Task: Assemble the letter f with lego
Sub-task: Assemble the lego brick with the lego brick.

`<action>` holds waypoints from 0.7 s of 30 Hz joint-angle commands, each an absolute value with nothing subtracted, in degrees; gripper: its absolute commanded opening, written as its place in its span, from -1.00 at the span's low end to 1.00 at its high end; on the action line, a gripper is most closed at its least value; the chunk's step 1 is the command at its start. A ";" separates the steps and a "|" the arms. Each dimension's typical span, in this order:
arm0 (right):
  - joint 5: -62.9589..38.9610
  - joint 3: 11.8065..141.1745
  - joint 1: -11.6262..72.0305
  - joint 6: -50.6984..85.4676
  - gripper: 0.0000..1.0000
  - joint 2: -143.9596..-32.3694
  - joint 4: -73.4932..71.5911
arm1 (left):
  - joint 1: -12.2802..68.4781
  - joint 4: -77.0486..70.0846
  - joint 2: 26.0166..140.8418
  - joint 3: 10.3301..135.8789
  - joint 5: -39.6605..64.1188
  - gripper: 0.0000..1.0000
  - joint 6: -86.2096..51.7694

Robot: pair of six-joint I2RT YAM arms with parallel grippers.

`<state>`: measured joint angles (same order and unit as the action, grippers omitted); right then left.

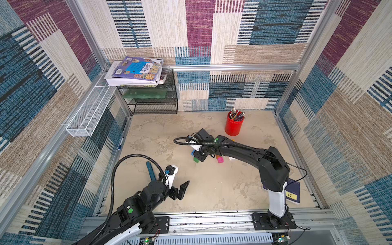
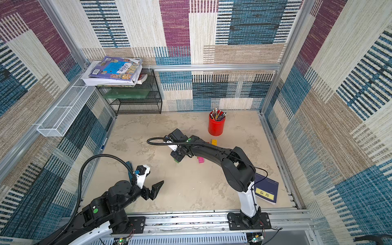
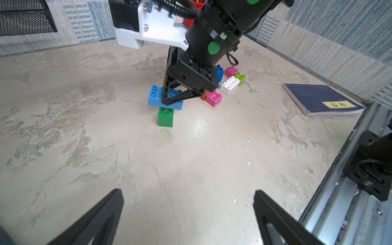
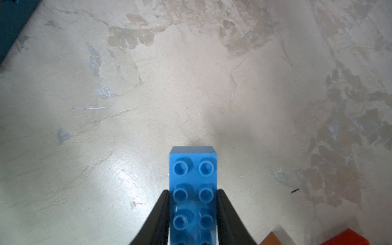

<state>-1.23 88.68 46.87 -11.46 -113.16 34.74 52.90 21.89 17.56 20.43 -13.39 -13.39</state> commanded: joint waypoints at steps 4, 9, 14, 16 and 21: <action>-0.39 89.10 47.10 -12.30 -0.41 -113.38 35.07 | 52.86 23.20 15.50 19.60 -14.42 0.97 -14.11; -0.33 89.45 47.05 -12.91 -0.41 -114.05 35.07 | 52.82 22.99 15.47 19.44 -14.15 0.97 -14.27; -0.43 90.04 47.02 -12.92 -0.41 -114.68 35.33 | 52.86 22.78 15.44 19.25 -14.33 0.97 -14.24; -0.39 90.22 47.02 -13.01 -0.42 -114.98 35.40 | 52.82 22.72 15.46 19.33 -14.37 0.97 -14.24; -0.54 90.63 46.97 -13.10 -0.42 -115.66 35.69 | 52.87 22.68 15.47 19.18 -14.30 0.97 -14.24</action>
